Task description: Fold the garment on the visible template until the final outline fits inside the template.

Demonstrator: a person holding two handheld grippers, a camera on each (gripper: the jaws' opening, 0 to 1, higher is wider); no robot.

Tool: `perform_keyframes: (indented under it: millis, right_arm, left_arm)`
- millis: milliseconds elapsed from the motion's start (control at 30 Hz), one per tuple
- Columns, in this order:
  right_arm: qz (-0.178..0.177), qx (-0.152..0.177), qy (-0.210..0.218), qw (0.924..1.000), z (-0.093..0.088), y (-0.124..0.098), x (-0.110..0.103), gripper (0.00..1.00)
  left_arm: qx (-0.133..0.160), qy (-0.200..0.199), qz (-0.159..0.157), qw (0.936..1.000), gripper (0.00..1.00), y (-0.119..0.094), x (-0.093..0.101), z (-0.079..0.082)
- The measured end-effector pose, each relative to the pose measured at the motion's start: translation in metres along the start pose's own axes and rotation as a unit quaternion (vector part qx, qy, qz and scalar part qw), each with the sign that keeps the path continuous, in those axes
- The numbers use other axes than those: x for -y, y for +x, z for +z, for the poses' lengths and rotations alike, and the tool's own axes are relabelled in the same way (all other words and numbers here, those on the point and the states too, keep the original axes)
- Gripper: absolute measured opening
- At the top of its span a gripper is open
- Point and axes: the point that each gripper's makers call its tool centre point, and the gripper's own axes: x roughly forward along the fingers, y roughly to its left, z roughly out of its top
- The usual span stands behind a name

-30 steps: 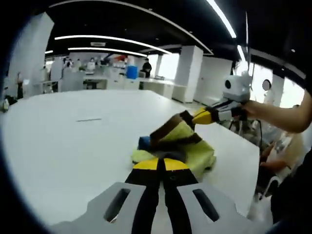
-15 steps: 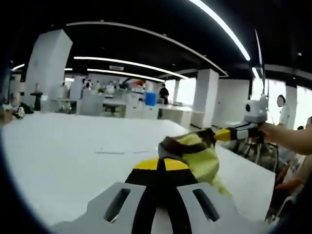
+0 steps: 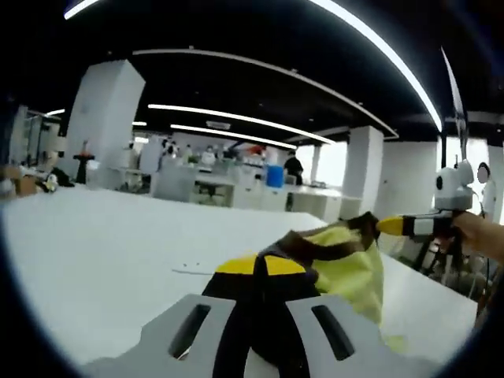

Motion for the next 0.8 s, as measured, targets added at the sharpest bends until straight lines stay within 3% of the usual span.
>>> perform_keyframes:
  millis: [233,400,467,533,800]
  right_arm:
    - [-0.053,-0.013,0.029,0.9981,-0.021,0.039,0.032,0.00]
    - [-0.092,-0.054,0.052,0.9929,-0.056,0.068,0.054,0.00]
    - [-0.108,-0.067,0.082,0.9885,-0.072,0.080,0.063,0.00]
    - [-0.123,-0.088,0.103,0.9832,-0.089,0.090,0.072,0.00]
    - [-0.129,-0.129,0.128,0.9749,-0.129,0.116,0.081,0.00]
  left_arm:
    - [-0.011,-0.039,0.036,0.9986,0.00,0.031,-0.030,-0.027]
    - [-0.021,-0.066,0.057,0.9959,0.00,0.050,-0.043,-0.046]
    - [-0.030,-0.072,0.061,0.9951,0.00,0.060,-0.046,-0.056]
    - [-0.055,-0.063,0.077,0.9935,0.00,0.066,-0.053,-0.072]
    - [-0.092,-0.114,0.097,0.9844,0.00,0.082,-0.074,-0.115]
